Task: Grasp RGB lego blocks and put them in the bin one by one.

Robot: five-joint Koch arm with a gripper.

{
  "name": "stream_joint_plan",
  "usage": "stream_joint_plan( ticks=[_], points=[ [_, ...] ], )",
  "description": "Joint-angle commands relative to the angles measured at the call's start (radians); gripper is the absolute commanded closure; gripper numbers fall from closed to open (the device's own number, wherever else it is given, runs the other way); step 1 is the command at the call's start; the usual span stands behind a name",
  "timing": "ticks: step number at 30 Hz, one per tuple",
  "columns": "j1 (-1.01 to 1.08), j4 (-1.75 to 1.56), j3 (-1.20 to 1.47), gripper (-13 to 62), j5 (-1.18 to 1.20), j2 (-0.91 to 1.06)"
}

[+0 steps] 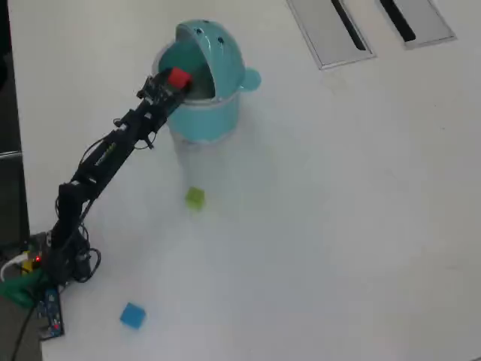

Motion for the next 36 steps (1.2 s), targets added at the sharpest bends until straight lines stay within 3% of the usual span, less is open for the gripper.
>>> stream_joint_plan(
  ticks=[1, 7, 15, 24, 28, 36],
  points=[
    [-0.012, 0.011, -0.213, 30.1, -0.012, -0.017],
    [-0.015, 0.107, -0.431, 30.1, -0.012, -0.141],
    [-0.034, 0.103, -0.445, 29.7, -0.026, -0.169],
    [-0.032, 0.115, -0.465, 20.2, -0.075, -0.184],
    [-0.025, 0.158, -0.463, 19.9, -0.077, -0.172],
    [0.098, 0.210, -0.264, 19.2, -0.127, 0.037]
  ],
)
